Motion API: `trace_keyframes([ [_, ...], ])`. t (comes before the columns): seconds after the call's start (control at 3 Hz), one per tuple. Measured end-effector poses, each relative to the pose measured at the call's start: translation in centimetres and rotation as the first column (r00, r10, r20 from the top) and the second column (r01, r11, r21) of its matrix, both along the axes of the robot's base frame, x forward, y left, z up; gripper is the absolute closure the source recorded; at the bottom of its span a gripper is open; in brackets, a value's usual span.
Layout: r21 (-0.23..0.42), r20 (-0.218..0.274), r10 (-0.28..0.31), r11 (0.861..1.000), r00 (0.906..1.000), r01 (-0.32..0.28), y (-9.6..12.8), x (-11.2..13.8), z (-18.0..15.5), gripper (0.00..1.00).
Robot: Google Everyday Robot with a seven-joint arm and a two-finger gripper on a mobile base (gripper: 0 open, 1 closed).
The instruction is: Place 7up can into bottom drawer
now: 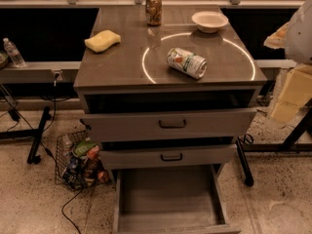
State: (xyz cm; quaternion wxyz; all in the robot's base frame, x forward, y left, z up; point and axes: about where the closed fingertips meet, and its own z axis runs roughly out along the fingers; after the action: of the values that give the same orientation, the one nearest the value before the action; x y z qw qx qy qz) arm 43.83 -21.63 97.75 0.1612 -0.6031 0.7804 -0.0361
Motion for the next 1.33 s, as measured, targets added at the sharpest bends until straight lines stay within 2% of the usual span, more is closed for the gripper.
trace_keyframes([
  [0.33, 0.0, 0.0, 0.0, 1.0, 1.0, 0.0, 0.0, 0.0, 0.0, 0.0],
  [0.67, 0.029, 0.024, 0.015, 0.999, 0.9996, -0.015, 1.1, 2.8, -1.2, 0.0],
  [1.0, 0.072, 0.065, -0.013, 0.997, 0.9978, 0.008, 2.1, 7.2, -3.0, 0.0],
  [1.33, 0.184, 0.12, -0.065, 0.982, 0.9907, 0.042, 4.4, 13.9, -5.3, 0.0],
])
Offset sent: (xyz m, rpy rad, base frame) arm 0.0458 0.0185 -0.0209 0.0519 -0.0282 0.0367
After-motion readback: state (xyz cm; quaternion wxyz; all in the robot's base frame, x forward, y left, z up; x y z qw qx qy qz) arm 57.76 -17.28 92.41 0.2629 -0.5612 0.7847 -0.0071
